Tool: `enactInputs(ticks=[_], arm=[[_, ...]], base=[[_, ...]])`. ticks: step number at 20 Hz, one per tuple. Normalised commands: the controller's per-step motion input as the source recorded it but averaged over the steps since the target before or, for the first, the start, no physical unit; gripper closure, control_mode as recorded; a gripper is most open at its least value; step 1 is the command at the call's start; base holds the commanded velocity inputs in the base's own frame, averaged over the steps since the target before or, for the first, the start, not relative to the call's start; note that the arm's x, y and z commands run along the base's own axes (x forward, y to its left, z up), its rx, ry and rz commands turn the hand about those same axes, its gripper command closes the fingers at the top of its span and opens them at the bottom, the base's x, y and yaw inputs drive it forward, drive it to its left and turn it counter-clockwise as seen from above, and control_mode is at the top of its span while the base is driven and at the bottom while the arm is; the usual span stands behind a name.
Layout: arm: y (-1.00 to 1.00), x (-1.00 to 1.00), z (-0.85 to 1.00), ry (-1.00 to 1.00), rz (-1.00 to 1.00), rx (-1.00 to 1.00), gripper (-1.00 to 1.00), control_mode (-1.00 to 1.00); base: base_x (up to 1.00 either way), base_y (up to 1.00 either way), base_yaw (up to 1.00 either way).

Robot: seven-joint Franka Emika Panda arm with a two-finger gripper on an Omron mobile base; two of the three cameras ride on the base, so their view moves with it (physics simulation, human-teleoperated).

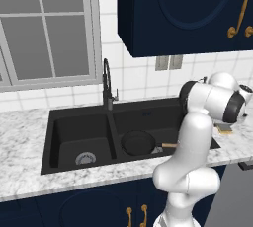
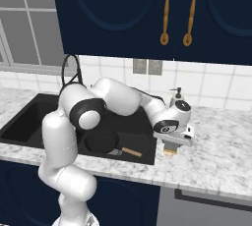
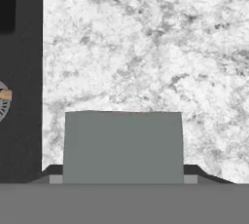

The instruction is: Pick the pan and sponge and place them into the sink. Then turn on the water.

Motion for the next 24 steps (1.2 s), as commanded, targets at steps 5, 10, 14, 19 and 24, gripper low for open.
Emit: enactInputs(ticks=[5,10,14,19,24], arm=[[1.00,0.00,0.39,-0.12,0.00,-0.02,1.00,-1.00],[1.00,0.06,0.15,-0.05,0.00,-0.07,1.00,-1.00],[1.00,0.16,0.00,-0.01,0.00,-0.05,1.00,-1.00],[1.00,0.46,0.00,-0.01,0.02,-0.01,1.00,-1.00],[1.00,0.97,-0.09,0.00,0.16,0.02,1.00,-1.00]], base=[[0.00,0.00,0.00],[0.00,0.00,0.00],[0.00,0.00,0.00],[0.00,0.00,0.00],[0.00,0.00,0.00]])
